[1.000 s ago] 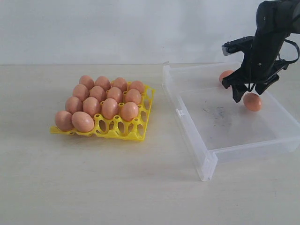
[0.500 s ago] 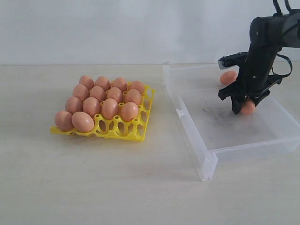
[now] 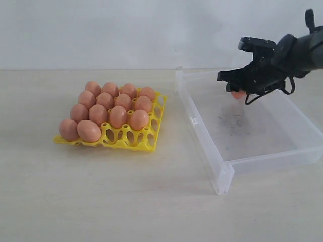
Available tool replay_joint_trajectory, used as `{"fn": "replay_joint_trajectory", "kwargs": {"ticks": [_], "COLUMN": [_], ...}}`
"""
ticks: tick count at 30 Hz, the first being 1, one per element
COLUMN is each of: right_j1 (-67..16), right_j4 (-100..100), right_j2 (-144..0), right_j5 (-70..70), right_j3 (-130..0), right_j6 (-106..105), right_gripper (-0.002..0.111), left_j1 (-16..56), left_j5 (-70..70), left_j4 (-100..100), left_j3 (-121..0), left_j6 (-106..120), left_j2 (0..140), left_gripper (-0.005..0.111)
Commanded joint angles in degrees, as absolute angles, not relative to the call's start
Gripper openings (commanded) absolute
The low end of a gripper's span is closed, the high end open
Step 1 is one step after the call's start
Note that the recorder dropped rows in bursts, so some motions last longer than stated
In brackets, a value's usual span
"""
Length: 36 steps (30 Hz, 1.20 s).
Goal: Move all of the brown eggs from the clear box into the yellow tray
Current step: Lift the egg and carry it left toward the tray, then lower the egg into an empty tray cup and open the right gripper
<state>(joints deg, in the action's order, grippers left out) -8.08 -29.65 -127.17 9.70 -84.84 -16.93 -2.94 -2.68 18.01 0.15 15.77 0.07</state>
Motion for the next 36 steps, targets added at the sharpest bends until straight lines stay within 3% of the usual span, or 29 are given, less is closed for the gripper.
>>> {"fn": "replay_joint_trajectory", "kwargs": {"ticks": [1,6,9,15,21,28,36], "right_j1": [-11.3,-12.1,-11.0,-12.5,-11.8,-12.4,-22.6], "right_j4": [-34.4,-3.1,18.5,46.5,38.2,47.1,61.1], "right_j2": [-121.9,-120.6,-122.1,-122.4,-122.4,-122.4,-122.4], "right_j5": [-23.3,-54.4,-70.0,-70.0,-70.0,-70.0,-70.0], "right_j3": [-68.7,-53.7,-51.1,-56.9,-56.5,-56.7,-60.2], "right_j6": [-18.4,15.4,28.3,37.6,37.6,40.6,38.0], "right_gripper": [0.000,0.000,0.000,0.000,0.000,0.000,0.000], "left_j1": [-2.7,-2.7,-2.7,-2.7,-2.7,-2.7,-2.7], "left_j5": [-3.0,-3.0,-3.0,-3.0,-3.0,-3.0,-3.0], "left_j4": [18.3,18.3,18.3,18.3,18.3,18.3,18.3], "left_j3": [0.0,0.0,0.0,0.0,0.0,0.0,0.0], "left_j6": [16.0,16.0,16.0,16.0,16.0,16.0,16.0], "left_j2": [0.0,0.0,0.0,0.0,0.0,0.0,0.0], "left_gripper": [0.004,0.004,0.004,0.004,0.004,0.004,0.004]}}
